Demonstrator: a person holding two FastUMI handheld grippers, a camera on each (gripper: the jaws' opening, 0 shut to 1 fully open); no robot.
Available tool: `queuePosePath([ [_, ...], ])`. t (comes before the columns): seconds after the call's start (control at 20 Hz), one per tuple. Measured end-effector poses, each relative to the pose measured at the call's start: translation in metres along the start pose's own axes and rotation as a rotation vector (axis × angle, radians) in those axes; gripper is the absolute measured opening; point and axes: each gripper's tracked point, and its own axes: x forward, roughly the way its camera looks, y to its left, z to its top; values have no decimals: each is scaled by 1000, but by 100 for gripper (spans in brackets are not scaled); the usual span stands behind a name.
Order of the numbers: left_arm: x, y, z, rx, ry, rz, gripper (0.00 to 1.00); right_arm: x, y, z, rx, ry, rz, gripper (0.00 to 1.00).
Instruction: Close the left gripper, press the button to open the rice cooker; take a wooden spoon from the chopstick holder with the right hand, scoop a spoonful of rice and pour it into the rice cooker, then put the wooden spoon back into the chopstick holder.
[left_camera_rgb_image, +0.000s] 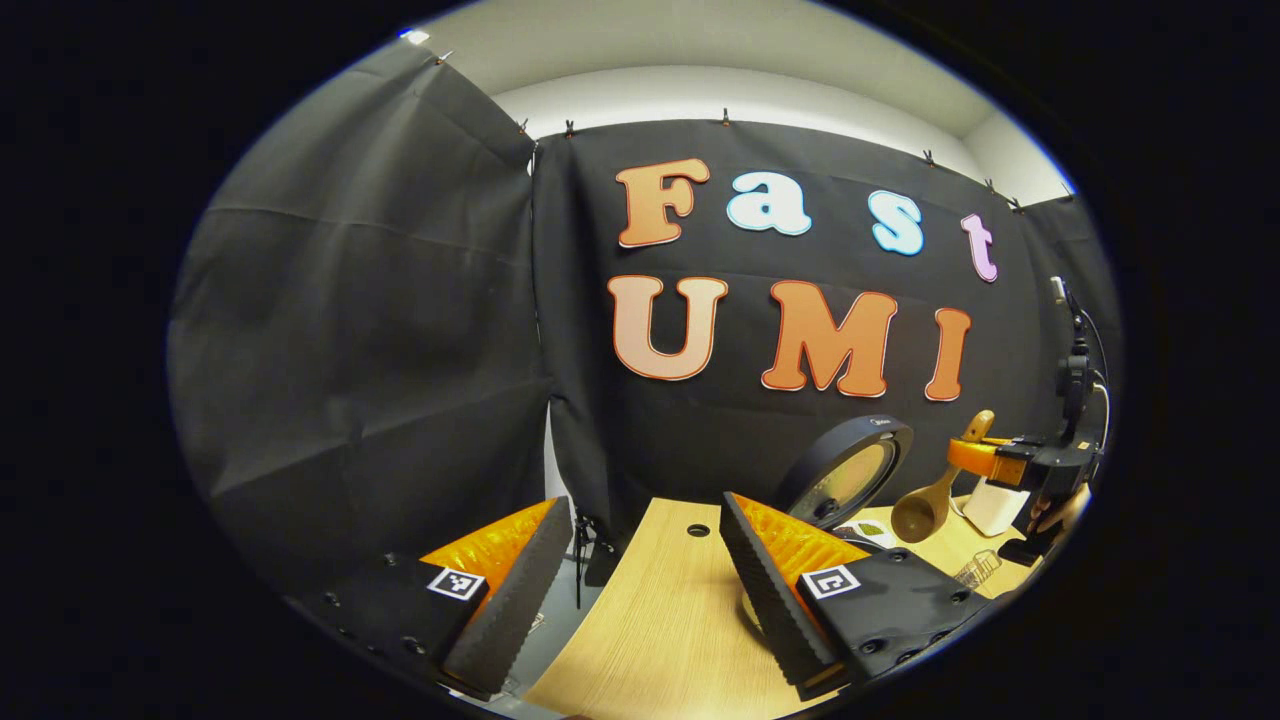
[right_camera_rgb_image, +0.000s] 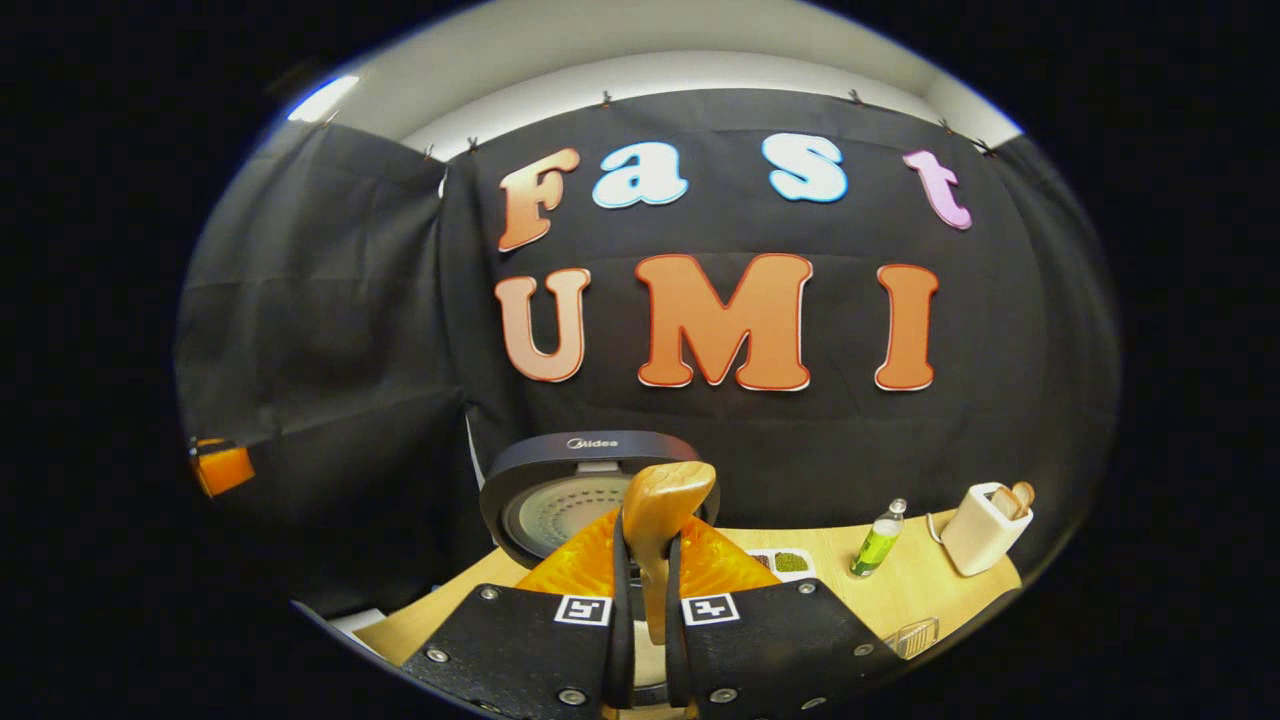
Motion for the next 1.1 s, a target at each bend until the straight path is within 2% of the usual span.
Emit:
queuePosePath([
  [0.25,3,-22,6,-23,-14,-13,97,-15,-68,10,86,-23,-89,11],
  [0.6,2,-77,14,-13,-31,-23,97,-41,-190,1,173,-22,-228,12],
  [0.85,-2,-115,20,-29,-43,-7,97,-58,-264,-30,202,18,-303,12],
  [1.1,-7,-148,24,-7,-46,7,97,-68,-316,-82,224,85,-353,12],
])
